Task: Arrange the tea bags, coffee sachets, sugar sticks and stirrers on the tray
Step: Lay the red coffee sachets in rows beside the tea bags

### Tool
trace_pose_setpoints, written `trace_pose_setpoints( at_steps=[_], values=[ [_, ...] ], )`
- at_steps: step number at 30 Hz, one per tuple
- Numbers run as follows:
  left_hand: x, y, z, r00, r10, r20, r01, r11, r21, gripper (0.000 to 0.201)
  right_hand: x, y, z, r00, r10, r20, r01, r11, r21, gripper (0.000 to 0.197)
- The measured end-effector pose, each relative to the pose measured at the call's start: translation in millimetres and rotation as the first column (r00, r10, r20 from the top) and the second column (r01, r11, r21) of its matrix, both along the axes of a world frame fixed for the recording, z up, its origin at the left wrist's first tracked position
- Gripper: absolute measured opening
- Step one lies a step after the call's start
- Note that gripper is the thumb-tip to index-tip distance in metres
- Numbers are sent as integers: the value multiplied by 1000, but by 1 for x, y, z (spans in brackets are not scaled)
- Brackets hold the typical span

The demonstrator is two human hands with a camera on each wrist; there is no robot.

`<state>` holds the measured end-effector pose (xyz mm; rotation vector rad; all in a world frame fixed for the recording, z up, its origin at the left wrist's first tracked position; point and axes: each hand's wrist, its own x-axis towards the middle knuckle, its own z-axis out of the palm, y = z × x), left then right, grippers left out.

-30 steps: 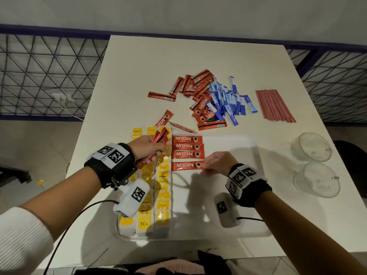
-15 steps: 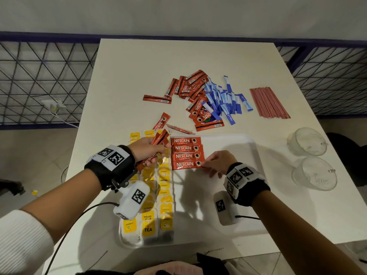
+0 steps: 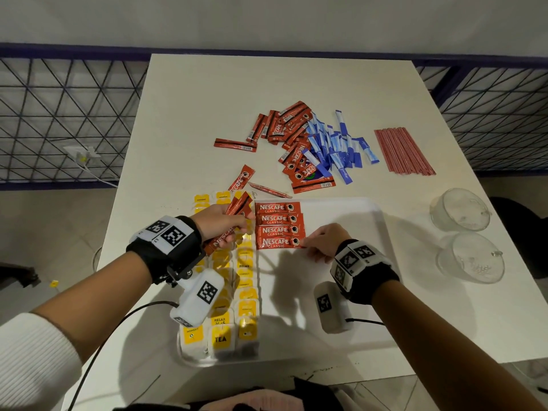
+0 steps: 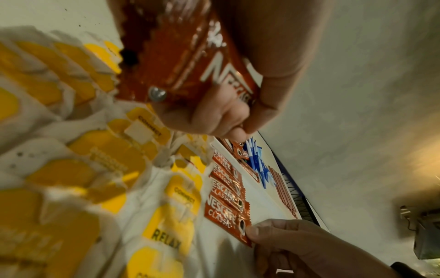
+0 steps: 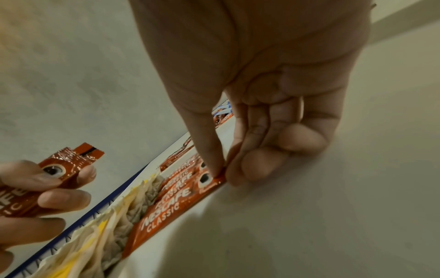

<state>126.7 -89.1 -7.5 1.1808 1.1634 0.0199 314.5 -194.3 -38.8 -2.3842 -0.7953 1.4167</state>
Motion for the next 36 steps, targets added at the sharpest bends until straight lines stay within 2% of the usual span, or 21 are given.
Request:
trace_pose_setpoints(
  at_steps=[4,12,17,21,24,27,29,32,34,36],
  values=[
    [0,-1,0,1000,4,3,-4,1000,-3,18,1,1,0,999,32,6,-32,999,-9,27],
    [4,-3,5,999,-18,-28,18,1000,-3,17,2,-2,1,998,-12,-62,13,1000,5,27],
    [7,-4,8,999,19,51,-15,998,-68,22,6,1,10,1000,28,5,-29,996,80,25],
    [10,-10,10,982,21,185,9,986,-164,14,2,9,31,978,2,-208,55,962,269,18],
    [14,-15,18,984,9,177,24,982,-185,17,-6,13,46,949,73,-308,46,931,362,12],
    [19,-19,24,989,-49,137,66,991,-119,21,-10,14,50,936,149,-318,-16,922,386,26],
    [22,-22,25,989,-106,104,110,993,-36,18,-10,15,50,939,147,-312,-9,915,403,26],
    [23,-25,22,986,-143,80,142,990,14,23,-4,13,51,925,102,-367,72,899,431,14],
    [20,-27,22,982,-176,66,174,984,34,32,3,11,53,885,68,-461,157,887,433,11],
    [19,-30,24,976,-203,80,202,979,26,26,9,9,55,839,44,-542,226,878,422,13]
  ],
)
